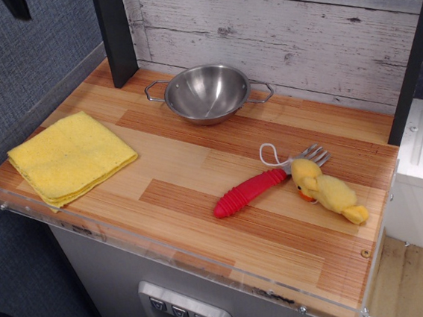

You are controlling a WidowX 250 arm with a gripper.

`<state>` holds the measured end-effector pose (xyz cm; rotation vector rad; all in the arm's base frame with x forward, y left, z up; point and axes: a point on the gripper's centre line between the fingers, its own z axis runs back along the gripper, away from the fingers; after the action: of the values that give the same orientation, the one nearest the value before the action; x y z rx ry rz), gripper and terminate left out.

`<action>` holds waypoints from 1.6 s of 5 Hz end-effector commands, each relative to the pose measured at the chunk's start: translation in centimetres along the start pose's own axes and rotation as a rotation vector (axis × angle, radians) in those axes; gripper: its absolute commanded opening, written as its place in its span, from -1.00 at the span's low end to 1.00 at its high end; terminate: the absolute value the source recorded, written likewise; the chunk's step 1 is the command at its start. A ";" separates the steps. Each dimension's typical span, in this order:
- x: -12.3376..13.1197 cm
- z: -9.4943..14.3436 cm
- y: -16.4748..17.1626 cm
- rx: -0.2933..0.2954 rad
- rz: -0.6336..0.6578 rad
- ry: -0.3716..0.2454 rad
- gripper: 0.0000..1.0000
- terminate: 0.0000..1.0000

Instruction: Put the silver pan on the yellow rag.

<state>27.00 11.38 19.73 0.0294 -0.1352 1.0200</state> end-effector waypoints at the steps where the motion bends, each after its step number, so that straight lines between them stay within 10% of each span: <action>1: 0.3 -2.3 -1.6 0.012 0.035 -0.024 1.00 -1.00; 8: 1.9 -13.7 -6.5 0.021 0.130 0.087 1.00 -1.00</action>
<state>34.62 10.34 5.04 0.0041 -0.0012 1.1484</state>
